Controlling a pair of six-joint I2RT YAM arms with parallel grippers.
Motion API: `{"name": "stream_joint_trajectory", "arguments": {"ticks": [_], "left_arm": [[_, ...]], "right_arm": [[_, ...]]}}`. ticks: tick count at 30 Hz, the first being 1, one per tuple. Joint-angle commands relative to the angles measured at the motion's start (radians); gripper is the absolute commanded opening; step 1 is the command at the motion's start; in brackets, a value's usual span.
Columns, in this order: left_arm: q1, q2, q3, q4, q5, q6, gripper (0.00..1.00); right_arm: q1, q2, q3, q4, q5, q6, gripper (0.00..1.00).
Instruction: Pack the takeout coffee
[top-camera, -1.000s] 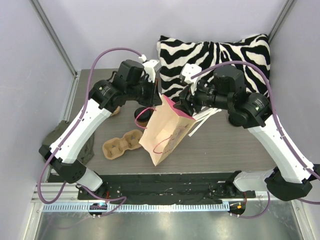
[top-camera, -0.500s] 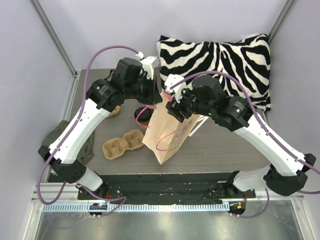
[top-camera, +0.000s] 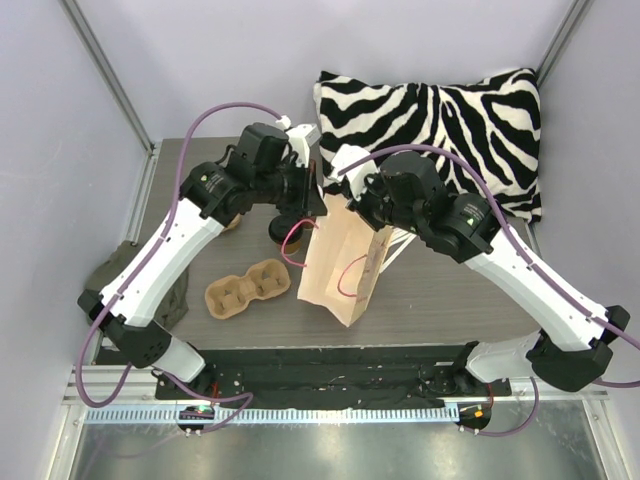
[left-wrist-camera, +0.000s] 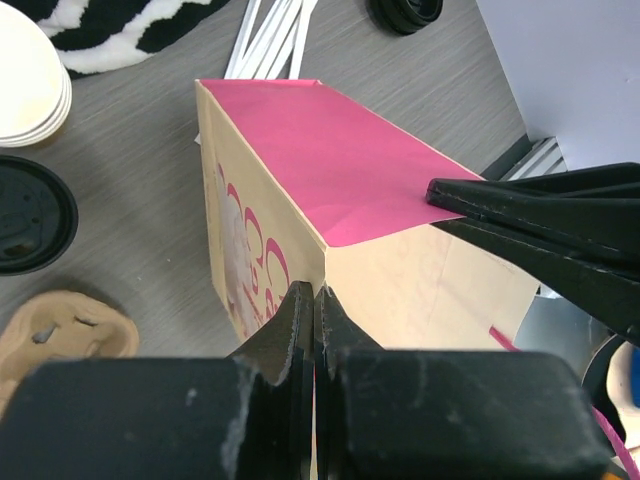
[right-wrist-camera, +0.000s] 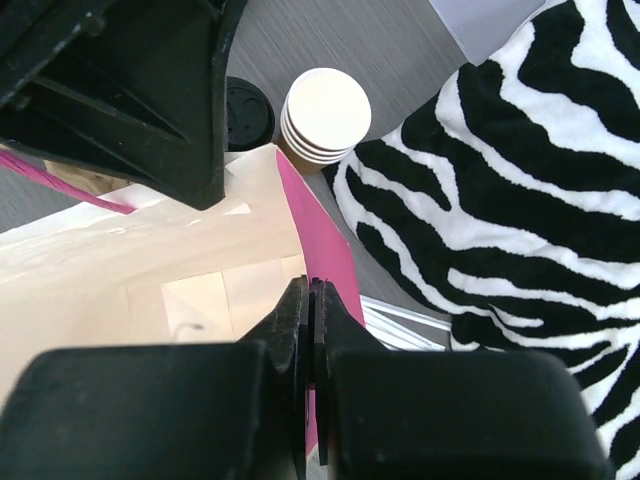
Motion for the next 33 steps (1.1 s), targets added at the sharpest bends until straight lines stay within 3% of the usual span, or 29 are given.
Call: {"name": "stream_joint_trajectory", "arguments": {"ticks": [1, 5, 6, 7, 9, 10, 12, 14, 16, 17, 20, 21, 22, 24, 28, 29, 33], "left_arm": [[0.003, -0.055, -0.009, 0.063, 0.037, -0.005, 0.0], [0.006, -0.07, -0.03, 0.09, 0.059, -0.002, 0.04], [0.008, -0.08, -0.042, 0.094, 0.064, 0.002, 0.11], [0.022, -0.086, -0.05, 0.097, 0.086, 0.005, 0.27], [0.054, -0.101, -0.058, 0.092, 0.113, 0.012, 0.44], [0.112, -0.112, -0.072, 0.091, 0.158, 0.009, 0.6], [0.242, -0.142, -0.107, 0.094, 0.224, 0.007, 0.78], [0.34, -0.164, -0.138, 0.094, 0.336, 0.024, 0.87], [0.48, -0.192, -0.162, 0.069, 0.408, 0.141, 0.98], [0.561, -0.195, -0.167, 0.048, 0.465, 0.21, 1.0], [0.655, -0.172, -0.161, -0.078, 0.554, 0.518, 1.0], [0.657, -0.115, -0.133, -0.207, 0.532, 0.6, 1.0], [0.657, -0.086, -0.092, -0.269, 0.524, 0.781, 1.0], [0.657, -0.028, -0.055, -0.424, 0.478, 0.952, 1.0], [0.657, 0.02, -0.096, -0.544, 0.462, 1.33, 0.93], [0.657, 0.016, -0.148, -0.558, 0.472, 1.527, 0.93], [0.654, 0.025, -0.233, -0.619, 0.504, 1.925, 0.91]], "right_arm": [[0.006, -0.035, 0.002, 0.068, 0.007, -0.021, 0.01], [0.006, -0.034, 0.005, 0.068, 0.0, -0.035, 0.01], [0.006, -0.037, 0.005, 0.073, 0.009, -0.036, 0.01], [0.006, -0.045, -0.001, 0.087, 0.018, -0.041, 0.01], [0.006, -0.06, -0.01, 0.107, 0.027, -0.051, 0.01], [0.006, -0.078, -0.024, 0.127, 0.024, -0.061, 0.01], [0.006, -0.095, -0.045, 0.143, 0.01, -0.071, 0.01], [0.006, -0.114, -0.055, 0.145, -0.008, -0.085, 0.01], [0.006, -0.124, -0.069, 0.147, -0.023, -0.088, 0.01], [0.006, -0.126, -0.076, 0.145, -0.029, -0.09, 0.01], [0.006, -0.137, -0.088, 0.148, -0.054, -0.09, 0.01], [0.006, -0.137, -0.09, 0.148, -0.06, -0.088, 0.01], [0.006, -0.14, -0.092, 0.15, -0.062, -0.087, 0.01], [0.006, -0.144, -0.096, 0.145, -0.065, -0.075, 0.01], [0.006, -0.147, -0.102, 0.139, -0.068, -0.064, 0.01], [0.005, -0.147, -0.102, 0.134, -0.069, -0.062, 0.01], [0.005, -0.144, -0.101, 0.119, -0.074, -0.055, 0.01]]}}
